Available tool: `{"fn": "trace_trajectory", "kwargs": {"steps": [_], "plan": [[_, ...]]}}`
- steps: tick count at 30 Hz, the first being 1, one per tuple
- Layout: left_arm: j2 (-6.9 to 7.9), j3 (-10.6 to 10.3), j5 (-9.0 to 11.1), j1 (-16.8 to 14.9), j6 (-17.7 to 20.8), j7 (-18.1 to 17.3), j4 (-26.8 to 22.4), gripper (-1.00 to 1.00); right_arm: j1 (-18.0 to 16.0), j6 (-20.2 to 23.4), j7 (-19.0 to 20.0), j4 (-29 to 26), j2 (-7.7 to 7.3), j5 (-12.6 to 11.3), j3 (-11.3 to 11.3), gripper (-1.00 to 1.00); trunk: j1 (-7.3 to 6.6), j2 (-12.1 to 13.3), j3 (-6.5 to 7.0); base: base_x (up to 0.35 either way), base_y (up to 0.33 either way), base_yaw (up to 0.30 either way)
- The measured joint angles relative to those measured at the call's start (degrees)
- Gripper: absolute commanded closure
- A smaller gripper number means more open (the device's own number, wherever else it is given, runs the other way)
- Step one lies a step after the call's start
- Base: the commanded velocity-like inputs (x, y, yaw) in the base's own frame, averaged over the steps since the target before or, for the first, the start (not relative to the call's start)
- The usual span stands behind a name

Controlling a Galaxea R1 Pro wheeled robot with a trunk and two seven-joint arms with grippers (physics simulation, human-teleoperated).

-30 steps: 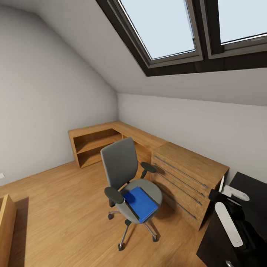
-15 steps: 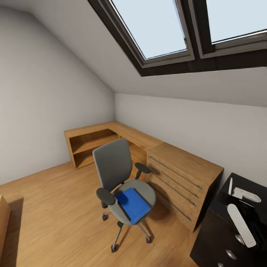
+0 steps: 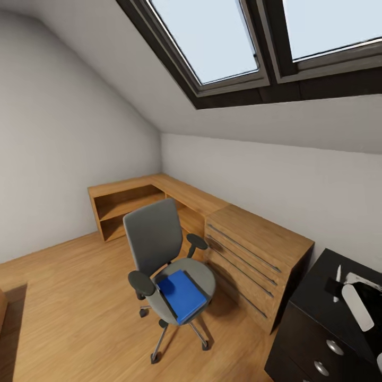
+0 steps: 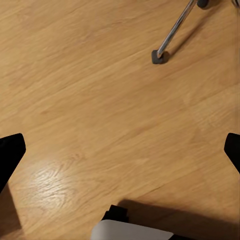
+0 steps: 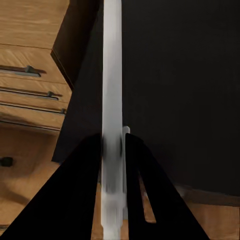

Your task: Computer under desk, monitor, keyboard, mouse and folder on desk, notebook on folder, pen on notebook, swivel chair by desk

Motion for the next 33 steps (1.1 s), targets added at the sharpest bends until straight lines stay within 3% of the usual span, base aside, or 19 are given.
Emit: {"fn": "trace_trajectory", "kwargs": {"steps": [2,3,16,28,33], "plan": [[-0.01,0.00,0.03,0.00,-0.02,0.00,0.00,-1.00,-1.44,-0.02,0.85,2.84,-0.20,0.10,-0.02,1.00,0.00,0.00,0.00,0.001,-0.004,0.000],[-0.02,0.01,0.06,0.00,-0.03,0.01,0.00,-1.00,-3.96,-0.06,2.89,7.93,-0.70,0.23,-0.04,1.00,0.00,0.00,0.00,0.000,-0.002,0.000],[-0.03,-0.06,0.08,0.00,-0.12,-0.01,-0.08,-1.00,-8.01,-3.66,4.58,18.83,-0.97,0.48,0.01,1.00,-0.02,-0.01,0.00,0.065,0.000,0.000],[-0.11,-0.08,0.08,0.00,-0.12,0.02,-0.61,-1.00,-9.01,-11.11,4.46,23.57,-0.60,0.50,0.26,1.00,0.00,-0.01,0.00,0.141,0.000,0.000],[-0.13,0.20,0.29,0.00,-0.06,-0.04,-4.23,-1.00,-9.04,-16.41,4.28,26.08,0.12,0.38,0.39,1.00,0.00,-0.01,0.00,0.009,0.000,0.000]]}}
